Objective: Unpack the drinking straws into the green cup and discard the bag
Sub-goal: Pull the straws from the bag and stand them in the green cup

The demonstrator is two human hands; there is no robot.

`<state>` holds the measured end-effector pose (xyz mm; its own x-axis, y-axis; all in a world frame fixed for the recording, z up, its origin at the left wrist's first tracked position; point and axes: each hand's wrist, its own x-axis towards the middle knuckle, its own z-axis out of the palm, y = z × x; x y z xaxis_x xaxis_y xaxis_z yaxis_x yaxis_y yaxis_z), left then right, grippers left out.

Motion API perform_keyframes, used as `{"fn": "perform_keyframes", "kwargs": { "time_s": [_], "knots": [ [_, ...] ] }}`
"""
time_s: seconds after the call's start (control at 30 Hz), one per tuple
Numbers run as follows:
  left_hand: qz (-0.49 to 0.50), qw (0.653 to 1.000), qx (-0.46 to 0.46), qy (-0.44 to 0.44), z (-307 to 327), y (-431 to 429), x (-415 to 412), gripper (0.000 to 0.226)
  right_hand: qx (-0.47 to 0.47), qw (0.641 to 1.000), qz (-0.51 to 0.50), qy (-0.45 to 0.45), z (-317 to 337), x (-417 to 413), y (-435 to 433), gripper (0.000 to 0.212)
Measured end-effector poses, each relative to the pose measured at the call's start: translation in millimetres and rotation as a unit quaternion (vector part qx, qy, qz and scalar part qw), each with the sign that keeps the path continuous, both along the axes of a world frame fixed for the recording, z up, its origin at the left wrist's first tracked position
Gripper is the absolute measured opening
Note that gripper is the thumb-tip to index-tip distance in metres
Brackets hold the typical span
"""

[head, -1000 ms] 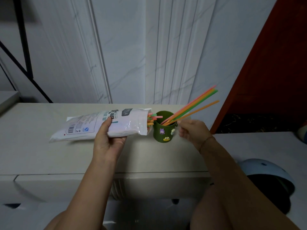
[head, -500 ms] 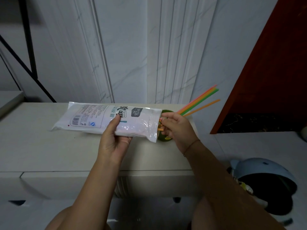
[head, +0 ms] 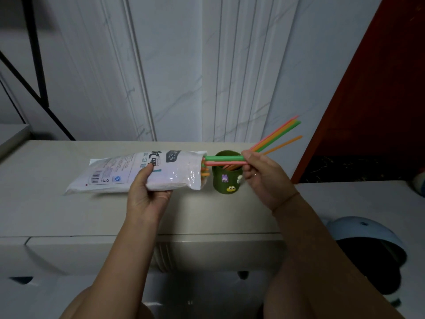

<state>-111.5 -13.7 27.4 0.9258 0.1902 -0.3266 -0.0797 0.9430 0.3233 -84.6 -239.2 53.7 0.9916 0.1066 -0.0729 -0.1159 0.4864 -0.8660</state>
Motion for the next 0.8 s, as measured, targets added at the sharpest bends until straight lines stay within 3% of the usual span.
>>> {"fn": "perform_keyframes", "kwargs": {
  "time_s": [0.1,0.23,0.4,0.57,0.8],
  "knots": [
    [-0.016,1.0,0.004,0.005,-2,-10,-1,0.042,0.069,0.997,0.016,0.033,-7,-4,18,0.012],
    [-0.034,0.999,0.02,0.012,-4,-20,-4,0.029,0.094,0.995,0.013,0.04,-17,-8,38,0.017],
    [-0.003,1.0,0.015,0.01,-3,-7,-1,0.027,0.045,0.997,-0.056,-0.009,-7,-5,28,0.009],
    [0.028,0.999,0.018,0.013,-3,16,4,0.047,0.0,0.993,-0.11,-0.03,7,3,-5,0.009],
    [0.039,0.999,0.019,0.025,0,22,4,0.045,-0.054,0.986,-0.157,-0.034,18,5,-41,0.009]
  ]
}}
